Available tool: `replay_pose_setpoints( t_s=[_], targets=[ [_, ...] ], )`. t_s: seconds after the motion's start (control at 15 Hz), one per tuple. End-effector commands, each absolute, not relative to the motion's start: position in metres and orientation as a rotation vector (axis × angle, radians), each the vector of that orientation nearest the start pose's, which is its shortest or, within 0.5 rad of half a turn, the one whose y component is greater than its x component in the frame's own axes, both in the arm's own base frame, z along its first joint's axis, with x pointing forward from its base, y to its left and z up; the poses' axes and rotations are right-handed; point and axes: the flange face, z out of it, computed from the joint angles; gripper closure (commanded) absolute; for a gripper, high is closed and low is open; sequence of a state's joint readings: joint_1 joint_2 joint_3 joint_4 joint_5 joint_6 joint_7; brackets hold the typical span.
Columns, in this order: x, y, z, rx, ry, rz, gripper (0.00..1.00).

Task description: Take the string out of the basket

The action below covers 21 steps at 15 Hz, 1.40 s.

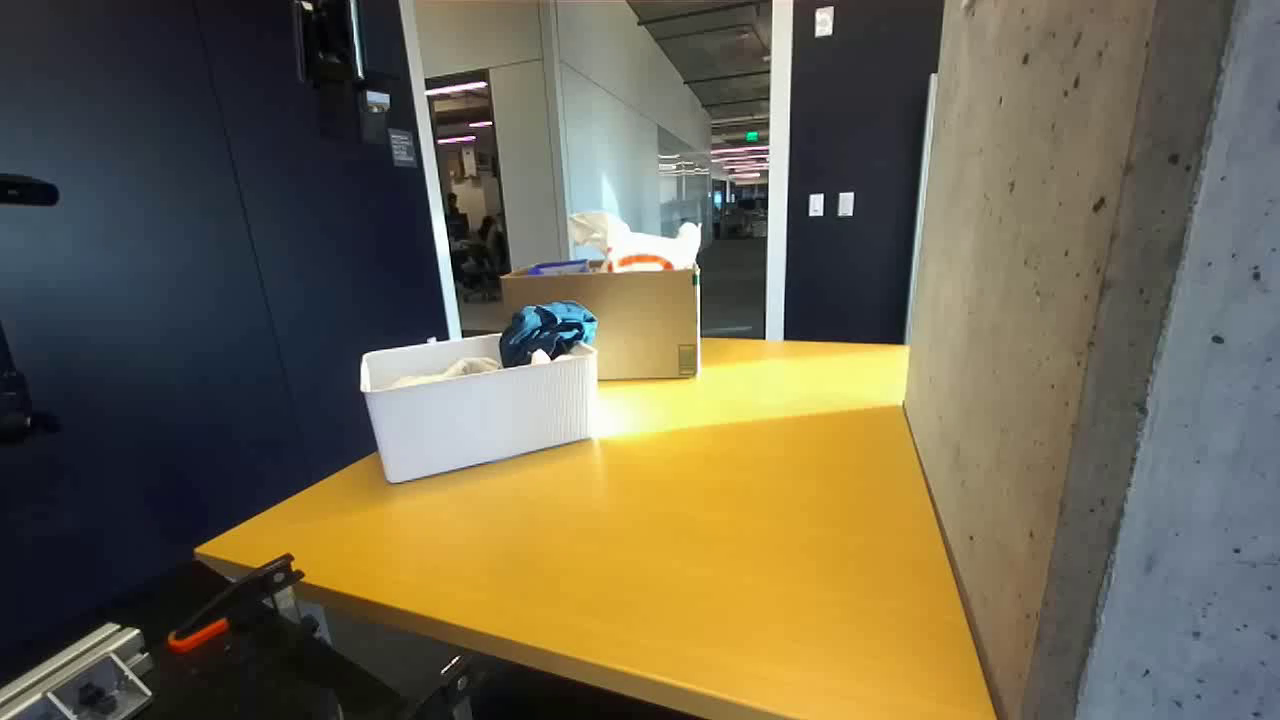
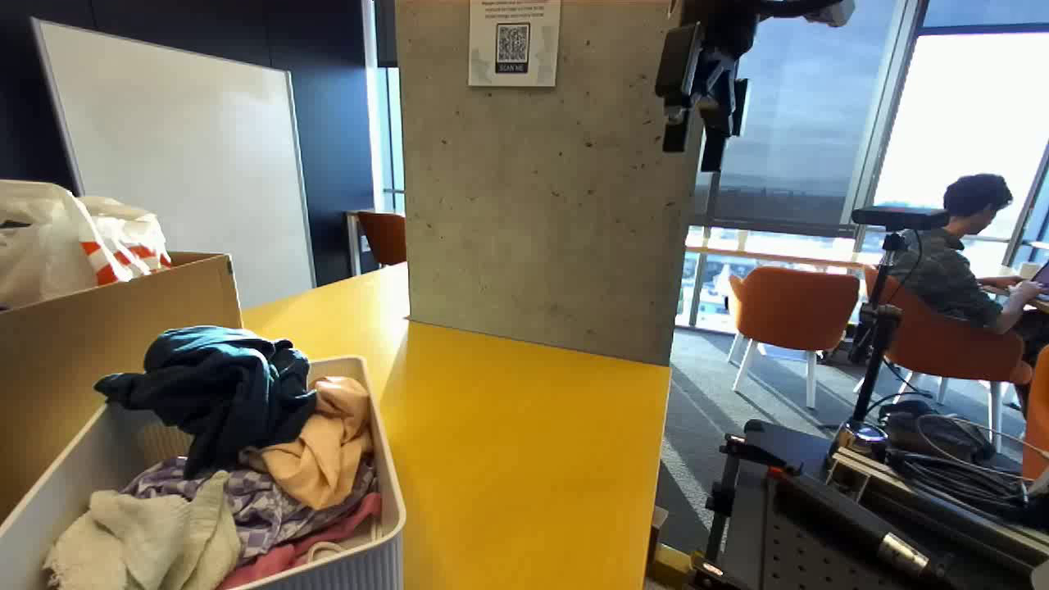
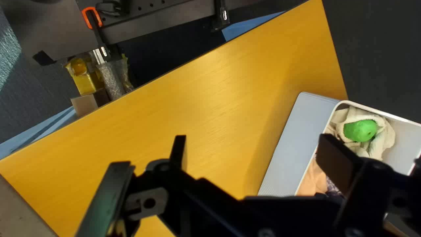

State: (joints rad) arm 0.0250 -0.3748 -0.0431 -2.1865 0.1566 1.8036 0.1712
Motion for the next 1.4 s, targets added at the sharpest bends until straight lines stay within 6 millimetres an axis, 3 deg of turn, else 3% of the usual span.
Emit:
replay_pose_setpoints(
  t_s=[0.0,0.33,0.53,0.8,1.13,1.33],
  targets=[
    [0.441,0.003,0.540,-2.956,0.331,0.032,0.00],
    [0.441,0.003,0.540,-2.956,0.331,0.032,0.00],
    [0.495,-0.003,0.540,-2.977,0.219,0.102,0.00],
    [0.548,0.012,0.523,-2.992,-0.014,0.247,0.00],
    [0.606,0.054,0.466,-3.013,-0.181,0.550,0.00],
    [0.645,0.084,0.437,-3.112,-0.234,0.555,0.00]
  ],
)
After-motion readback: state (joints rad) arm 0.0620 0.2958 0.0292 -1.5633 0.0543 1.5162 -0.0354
